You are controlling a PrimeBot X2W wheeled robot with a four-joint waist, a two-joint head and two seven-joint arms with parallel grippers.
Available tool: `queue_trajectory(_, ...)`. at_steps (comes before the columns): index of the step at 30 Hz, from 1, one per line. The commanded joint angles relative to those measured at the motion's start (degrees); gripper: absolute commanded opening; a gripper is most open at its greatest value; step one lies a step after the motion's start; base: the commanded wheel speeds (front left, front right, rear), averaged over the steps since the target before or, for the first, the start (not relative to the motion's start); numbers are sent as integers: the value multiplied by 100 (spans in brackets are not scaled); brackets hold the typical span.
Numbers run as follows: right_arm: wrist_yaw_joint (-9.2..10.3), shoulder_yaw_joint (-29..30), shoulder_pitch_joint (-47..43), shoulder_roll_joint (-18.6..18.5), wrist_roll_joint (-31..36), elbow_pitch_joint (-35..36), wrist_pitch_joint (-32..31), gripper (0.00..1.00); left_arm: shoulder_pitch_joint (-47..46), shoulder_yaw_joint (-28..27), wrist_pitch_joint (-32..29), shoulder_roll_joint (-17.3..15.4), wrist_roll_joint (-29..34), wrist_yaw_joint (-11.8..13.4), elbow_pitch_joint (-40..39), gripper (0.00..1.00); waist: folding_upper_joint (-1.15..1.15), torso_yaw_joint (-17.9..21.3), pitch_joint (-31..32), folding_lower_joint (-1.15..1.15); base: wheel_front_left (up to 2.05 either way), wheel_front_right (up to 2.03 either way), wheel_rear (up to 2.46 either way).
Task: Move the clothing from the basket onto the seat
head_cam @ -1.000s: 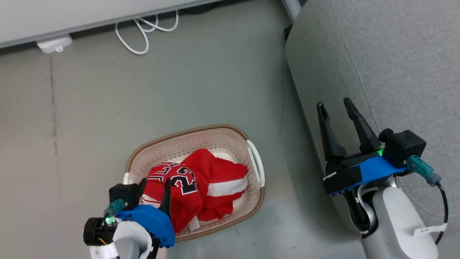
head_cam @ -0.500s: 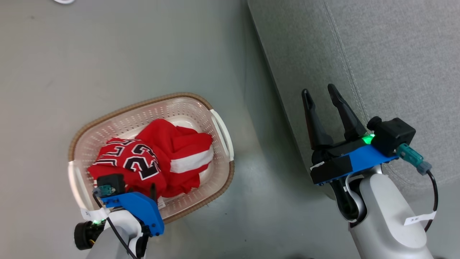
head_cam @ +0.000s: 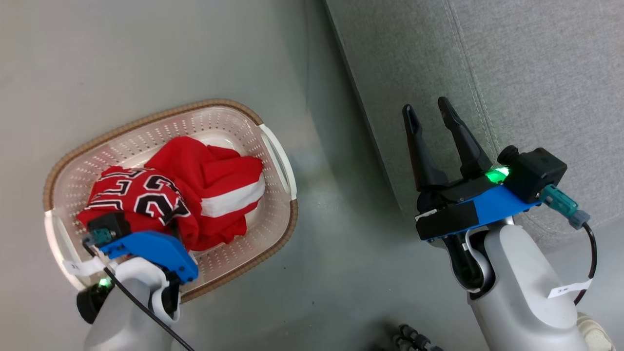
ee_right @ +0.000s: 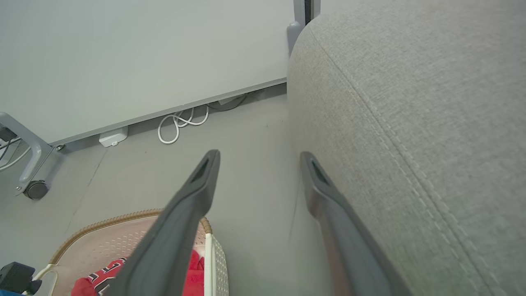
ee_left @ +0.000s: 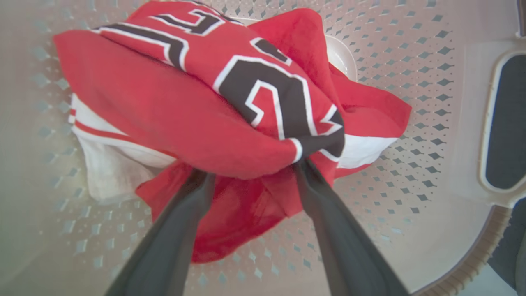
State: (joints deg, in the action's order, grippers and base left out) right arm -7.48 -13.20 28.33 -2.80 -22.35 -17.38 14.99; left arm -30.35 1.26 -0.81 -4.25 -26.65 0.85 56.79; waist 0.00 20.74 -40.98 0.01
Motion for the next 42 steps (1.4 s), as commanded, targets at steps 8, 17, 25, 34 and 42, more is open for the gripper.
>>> queue_trajectory(8,-3,-24,66,-16,-79,115,24,100,-509,-49,296,-85,-91,-31,192,100,0,105,-250,-1,0,0,0)
queue_trajectory(17,-3,-50,53,-16,-130,177,24,100,-734,27,584,-119,-62,-50,502,0,0,172,-374,-1,0,0,0)
queue_trajectory(25,-3,-40,61,-16,-141,131,25,100,-856,124,723,-101,-45,-167,767,0,0,147,-341,-1,0,0,0)
queue_trajectory(34,-3,32,34,-16,-20,55,25,100,-911,275,833,-36,-25,-281,1043,0,0,-28,-96,-1,0,0,0)
queue_trajectory(42,-3,186,-132,-18,191,-105,23,100,-754,687,1064,76,176,-471,1222,0,0,-412,603,-1,0,0,0)
